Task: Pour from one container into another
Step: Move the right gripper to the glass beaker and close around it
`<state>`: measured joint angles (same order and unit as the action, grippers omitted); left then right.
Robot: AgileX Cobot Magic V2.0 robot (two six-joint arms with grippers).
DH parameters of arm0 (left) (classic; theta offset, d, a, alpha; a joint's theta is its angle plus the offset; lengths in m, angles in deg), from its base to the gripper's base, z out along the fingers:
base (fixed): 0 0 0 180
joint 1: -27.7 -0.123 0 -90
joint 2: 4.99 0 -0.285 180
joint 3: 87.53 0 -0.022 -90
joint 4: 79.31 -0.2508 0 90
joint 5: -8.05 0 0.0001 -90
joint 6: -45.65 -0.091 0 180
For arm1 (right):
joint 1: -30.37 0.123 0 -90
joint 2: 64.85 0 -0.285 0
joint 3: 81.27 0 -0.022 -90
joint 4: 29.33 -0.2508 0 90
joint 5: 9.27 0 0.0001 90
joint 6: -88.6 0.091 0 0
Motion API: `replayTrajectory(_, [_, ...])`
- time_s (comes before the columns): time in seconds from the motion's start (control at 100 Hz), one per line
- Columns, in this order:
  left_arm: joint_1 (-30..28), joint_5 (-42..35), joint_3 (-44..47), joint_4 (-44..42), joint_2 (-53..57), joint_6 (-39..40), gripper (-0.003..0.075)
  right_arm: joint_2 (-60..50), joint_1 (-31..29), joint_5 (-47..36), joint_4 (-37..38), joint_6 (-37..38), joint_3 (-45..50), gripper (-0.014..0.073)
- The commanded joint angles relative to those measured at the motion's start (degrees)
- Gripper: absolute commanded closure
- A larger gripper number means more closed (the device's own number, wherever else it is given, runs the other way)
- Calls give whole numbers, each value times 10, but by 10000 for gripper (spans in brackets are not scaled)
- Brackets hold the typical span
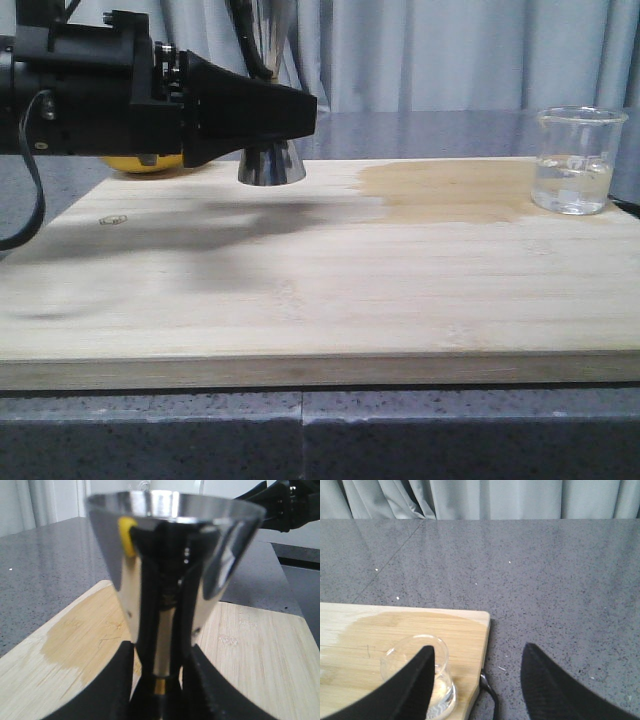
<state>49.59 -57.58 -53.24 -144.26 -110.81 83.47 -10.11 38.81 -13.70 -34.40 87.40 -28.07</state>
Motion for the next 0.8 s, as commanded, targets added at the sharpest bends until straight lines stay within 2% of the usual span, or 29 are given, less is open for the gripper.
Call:
replayTrajectory(0.0, [5, -124, -11, 24, 28, 8, 722, -2, 2, -56, 0, -3, -5, 239])
replayTrajectory(0.3, [5, -124, -11, 23, 31, 8, 722, -2, 61, -96, 0, -3, 40, 238])
replayTrajectory(0.54, [5, -124, -11, 21, 31, 8, 722, -2, 79, -161, 0, -3, 96, 233])
replayTrajectory(0.79, [5, -124, -11, 20, 31, 8, 722, 14, 79, -213, 0, -3, 114, 93])
